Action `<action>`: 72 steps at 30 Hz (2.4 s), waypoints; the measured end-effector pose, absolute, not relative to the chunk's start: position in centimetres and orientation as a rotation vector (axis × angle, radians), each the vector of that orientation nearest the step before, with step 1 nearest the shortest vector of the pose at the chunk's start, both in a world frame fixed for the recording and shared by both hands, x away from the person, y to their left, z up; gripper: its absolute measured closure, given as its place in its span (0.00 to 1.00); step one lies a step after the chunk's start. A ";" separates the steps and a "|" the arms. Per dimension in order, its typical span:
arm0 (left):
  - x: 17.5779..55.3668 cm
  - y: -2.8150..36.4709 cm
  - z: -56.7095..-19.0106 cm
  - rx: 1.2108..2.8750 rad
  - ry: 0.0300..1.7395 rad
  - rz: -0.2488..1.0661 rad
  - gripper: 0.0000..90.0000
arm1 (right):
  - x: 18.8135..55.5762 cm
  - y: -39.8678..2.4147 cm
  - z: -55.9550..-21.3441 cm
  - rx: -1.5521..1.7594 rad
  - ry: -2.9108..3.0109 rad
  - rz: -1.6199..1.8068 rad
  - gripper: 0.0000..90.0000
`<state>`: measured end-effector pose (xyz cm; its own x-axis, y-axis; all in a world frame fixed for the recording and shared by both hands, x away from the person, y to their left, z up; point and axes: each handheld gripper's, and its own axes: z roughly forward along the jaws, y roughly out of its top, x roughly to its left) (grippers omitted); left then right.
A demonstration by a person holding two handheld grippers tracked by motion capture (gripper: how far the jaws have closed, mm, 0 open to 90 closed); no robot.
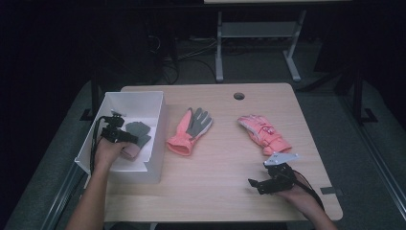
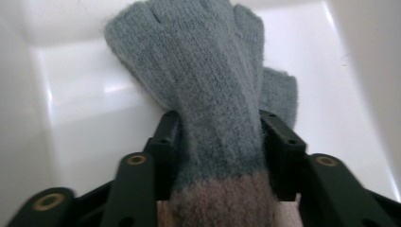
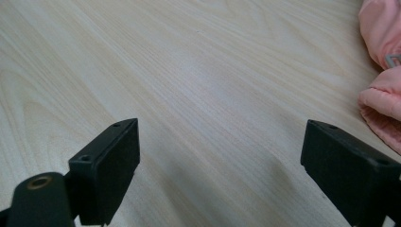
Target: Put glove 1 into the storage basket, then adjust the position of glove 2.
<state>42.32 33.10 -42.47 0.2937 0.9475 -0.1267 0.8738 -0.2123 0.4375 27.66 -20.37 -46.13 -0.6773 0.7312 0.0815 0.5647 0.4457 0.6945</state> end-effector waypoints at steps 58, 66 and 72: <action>37.2 19.3 -30.3 2.100 0.999 0.167 0.58 | 27.7 -20.1 -46.0 1.110 2.477 1.061 0.14; 37.2 15.1 -31.5 2.133 0.943 0.158 1.00 | 27.7 -20.1 -46.0 1.113 2.478 1.065 0.14; 37.6 13.1 -32.9 2.130 0.942 0.166 1.00 | 27.7 -20.1 -46.0 1.109 2.479 1.067 0.14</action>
<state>37.64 13.06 -32.93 0.7162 0.6738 -0.1818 0.5714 -0.4165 0.7071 27.74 -20.06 -45.96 -0.6900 0.7187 0.0860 0.5564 0.4507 0.6980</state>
